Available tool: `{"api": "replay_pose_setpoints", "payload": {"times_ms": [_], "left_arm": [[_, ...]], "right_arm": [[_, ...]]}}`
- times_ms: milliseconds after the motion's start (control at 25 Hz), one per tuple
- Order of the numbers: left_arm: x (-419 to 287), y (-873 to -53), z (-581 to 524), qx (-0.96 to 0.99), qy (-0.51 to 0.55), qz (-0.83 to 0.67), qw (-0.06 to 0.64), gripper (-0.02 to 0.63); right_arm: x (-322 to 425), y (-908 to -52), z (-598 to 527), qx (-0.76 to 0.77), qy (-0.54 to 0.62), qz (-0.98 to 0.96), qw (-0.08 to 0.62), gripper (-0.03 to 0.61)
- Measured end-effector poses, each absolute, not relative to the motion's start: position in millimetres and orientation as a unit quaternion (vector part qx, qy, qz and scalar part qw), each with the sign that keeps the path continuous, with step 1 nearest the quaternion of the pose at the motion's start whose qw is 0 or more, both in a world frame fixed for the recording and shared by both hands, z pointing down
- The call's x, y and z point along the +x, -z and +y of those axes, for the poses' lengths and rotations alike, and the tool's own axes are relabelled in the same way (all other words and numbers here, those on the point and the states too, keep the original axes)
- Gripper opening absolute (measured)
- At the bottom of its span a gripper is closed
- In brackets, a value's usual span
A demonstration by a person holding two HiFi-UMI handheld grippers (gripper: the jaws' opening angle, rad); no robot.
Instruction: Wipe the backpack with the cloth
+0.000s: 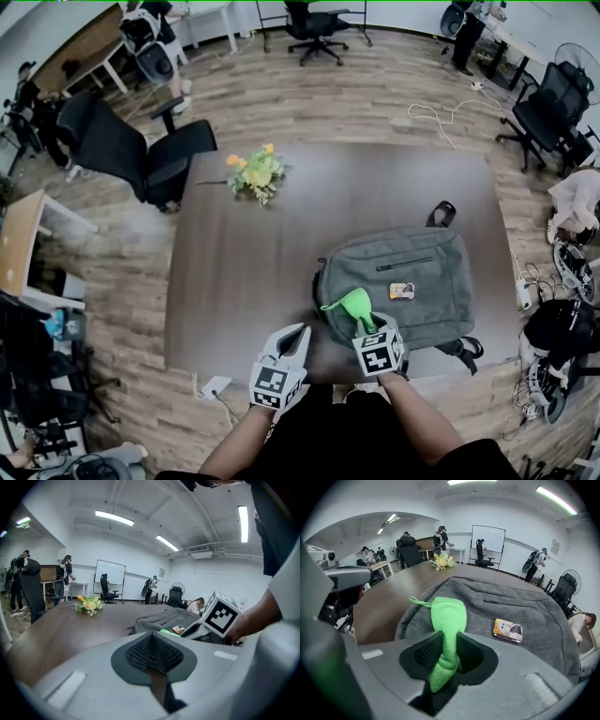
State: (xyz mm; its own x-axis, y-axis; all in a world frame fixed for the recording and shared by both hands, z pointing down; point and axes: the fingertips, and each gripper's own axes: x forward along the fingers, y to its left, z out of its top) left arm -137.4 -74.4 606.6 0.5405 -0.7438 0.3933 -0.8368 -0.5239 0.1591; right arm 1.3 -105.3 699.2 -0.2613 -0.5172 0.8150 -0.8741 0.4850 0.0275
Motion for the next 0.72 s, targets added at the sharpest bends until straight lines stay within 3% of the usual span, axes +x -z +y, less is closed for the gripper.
{"api": "replay_pose_setpoints", "payload": {"times_ms": [720], "left_arm": [[-95, -601, -78, 0.875, -0.151, -0.434, 0.155, 0.018]], "right_arm": [[78, -697, -110, 0.5, -0.21, -0.73, 0.416, 0.095]]}}
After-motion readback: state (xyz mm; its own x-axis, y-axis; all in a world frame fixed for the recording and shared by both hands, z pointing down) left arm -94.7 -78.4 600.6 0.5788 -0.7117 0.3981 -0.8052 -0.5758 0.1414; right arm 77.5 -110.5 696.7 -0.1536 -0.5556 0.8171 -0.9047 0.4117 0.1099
